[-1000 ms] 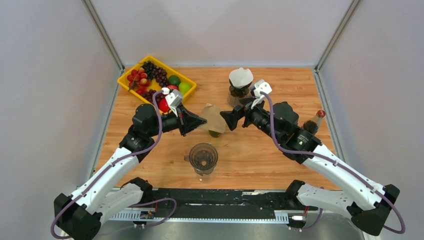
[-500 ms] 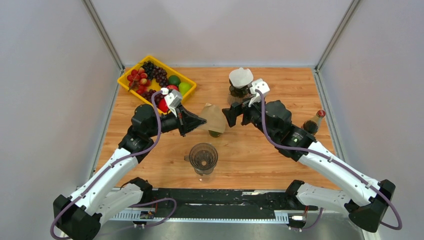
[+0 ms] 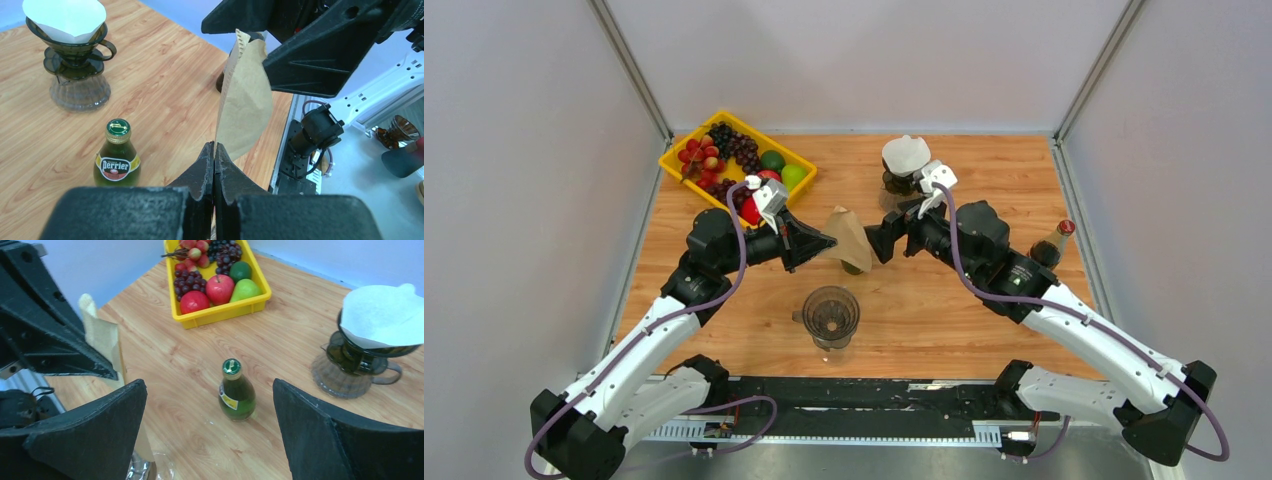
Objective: Place the coffee filter in the dripper
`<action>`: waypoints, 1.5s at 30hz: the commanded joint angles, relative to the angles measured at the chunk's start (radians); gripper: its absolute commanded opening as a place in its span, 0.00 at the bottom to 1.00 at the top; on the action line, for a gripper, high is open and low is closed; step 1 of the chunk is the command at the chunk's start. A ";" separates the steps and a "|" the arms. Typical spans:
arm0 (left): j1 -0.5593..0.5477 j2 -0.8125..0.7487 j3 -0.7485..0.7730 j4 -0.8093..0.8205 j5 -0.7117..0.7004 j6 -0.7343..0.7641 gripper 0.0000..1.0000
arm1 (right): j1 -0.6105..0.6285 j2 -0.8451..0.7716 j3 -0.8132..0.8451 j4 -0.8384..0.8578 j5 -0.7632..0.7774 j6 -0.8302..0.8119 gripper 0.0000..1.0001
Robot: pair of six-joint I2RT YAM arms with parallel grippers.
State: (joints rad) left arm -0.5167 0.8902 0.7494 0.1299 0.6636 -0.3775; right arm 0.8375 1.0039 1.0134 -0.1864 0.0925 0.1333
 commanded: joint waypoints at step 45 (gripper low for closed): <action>-0.001 -0.007 0.027 -0.001 0.045 0.035 0.00 | 0.002 -0.032 0.079 0.067 -0.048 0.011 1.00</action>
State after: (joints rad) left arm -0.5167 0.8940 0.7494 0.1291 0.6983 -0.3607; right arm 0.8375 0.9913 1.0542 -0.1650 0.0834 0.1474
